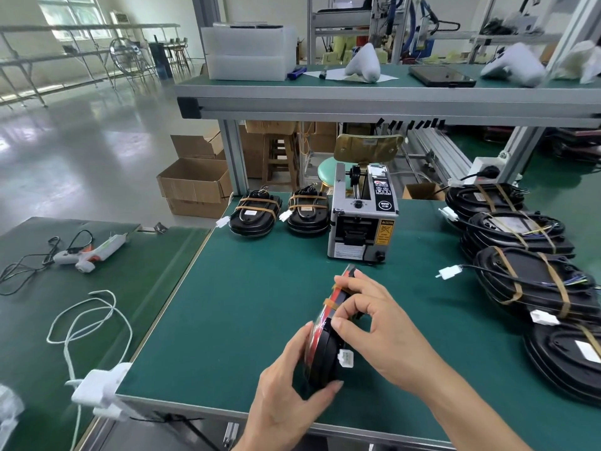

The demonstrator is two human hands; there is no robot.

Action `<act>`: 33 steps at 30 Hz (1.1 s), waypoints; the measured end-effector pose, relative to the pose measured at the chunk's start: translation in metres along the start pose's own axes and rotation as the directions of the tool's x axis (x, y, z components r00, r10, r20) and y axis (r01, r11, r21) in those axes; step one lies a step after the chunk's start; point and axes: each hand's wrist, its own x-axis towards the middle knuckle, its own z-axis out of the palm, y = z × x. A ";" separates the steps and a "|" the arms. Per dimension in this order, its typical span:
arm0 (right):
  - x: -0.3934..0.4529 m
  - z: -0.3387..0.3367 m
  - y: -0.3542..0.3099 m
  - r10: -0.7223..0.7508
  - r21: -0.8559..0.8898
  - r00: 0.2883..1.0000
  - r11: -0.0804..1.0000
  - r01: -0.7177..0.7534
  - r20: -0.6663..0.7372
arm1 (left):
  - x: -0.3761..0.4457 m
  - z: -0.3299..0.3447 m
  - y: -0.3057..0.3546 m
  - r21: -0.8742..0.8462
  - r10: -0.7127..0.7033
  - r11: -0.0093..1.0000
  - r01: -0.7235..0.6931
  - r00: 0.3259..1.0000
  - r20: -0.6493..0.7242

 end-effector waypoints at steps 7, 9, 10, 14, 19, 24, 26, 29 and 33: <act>-0.001 0.002 -0.006 0.022 -0.039 1.000 0.999 -0.022 -0.007 | 0.001 0.001 -0.002 -0.010 0.002 1.000 -0.002 1.000 -0.003; -0.001 0.002 -0.007 0.027 -0.054 1.000 0.998 -0.027 -0.003 | 0.001 0.001 -0.002 -0.012 0.004 1.000 -0.004 1.000 -0.001; -0.001 0.002 -0.007 0.027 -0.063 1.000 0.998 -0.027 -0.004 | 0.001 0.001 -0.002 -0.012 0.005 1.000 -0.005 1.000 -0.001; -0.001 0.003 -0.008 0.026 -0.084 0.999 0.996 -0.028 -0.023 | 0.001 0.001 -0.002 -0.014 0.005 1.000 -0.005 1.000 -0.008; 0.000 0.005 -0.006 0.015 -0.088 0.999 0.996 -0.020 -0.050 | 0.001 0.001 -0.002 -0.007 0.012 1.000 -0.013 1.000 -0.019; -0.001 0.007 -0.004 -0.008 -0.105 0.997 0.994 -0.001 -0.082 | 0.002 0.001 0.000 -0.011 0.024 1.000 -0.025 0.999 -0.026; -0.001 0.008 -0.003 -0.016 -0.111 0.997 0.994 0.006 -0.082 | 0.002 0.001 0.001 -0.009 0.027 1.000 -0.027 0.999 -0.025; -0.002 0.008 -0.001 -0.025 -0.089 0.996 0.996 0.017 -0.089 | 0.001 0.000 0.002 -0.011 0.018 1.000 -0.018 1.000 -0.015; -0.004 0.007 -0.001 -0.029 -0.046 0.995 0.999 0.025 -0.096 | 0.001 -0.001 0.006 -0.015 0.004 1.000 -0.004 1.000 -0.002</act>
